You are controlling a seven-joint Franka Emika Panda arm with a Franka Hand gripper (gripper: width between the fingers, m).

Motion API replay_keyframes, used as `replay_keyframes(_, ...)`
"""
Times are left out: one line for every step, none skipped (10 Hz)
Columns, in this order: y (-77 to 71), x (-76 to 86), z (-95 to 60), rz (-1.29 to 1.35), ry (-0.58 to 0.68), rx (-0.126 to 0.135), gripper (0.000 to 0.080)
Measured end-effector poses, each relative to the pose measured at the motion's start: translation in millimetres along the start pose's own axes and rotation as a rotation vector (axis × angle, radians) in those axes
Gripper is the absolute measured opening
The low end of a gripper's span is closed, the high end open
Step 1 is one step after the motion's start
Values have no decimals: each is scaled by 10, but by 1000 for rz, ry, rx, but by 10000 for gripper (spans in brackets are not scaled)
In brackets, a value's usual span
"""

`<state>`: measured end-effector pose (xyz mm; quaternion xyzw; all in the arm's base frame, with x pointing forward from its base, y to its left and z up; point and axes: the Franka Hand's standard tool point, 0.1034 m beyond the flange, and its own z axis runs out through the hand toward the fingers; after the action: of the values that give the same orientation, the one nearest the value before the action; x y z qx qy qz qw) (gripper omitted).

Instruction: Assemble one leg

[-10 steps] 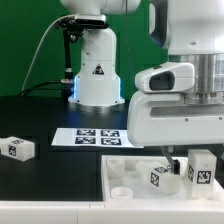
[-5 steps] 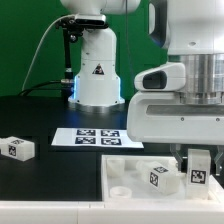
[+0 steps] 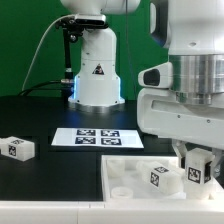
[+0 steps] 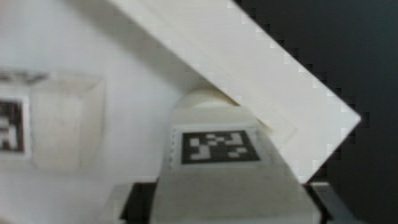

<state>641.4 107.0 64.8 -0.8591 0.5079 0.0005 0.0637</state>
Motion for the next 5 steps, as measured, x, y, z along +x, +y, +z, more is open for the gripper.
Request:
replay_keyframes(-1, 3, 6, 128, -11, 7, 284)
replay_keyframes(-2, 1, 6, 208, -14, 8, 284)
replay_keyframes(-2, -1, 6, 268, -14, 8, 284)
replay_keyframes(-2, -2, 6, 316, -15, 7, 284)
replay_keyframes(-4, -5, 7, 367, -16, 8, 284)
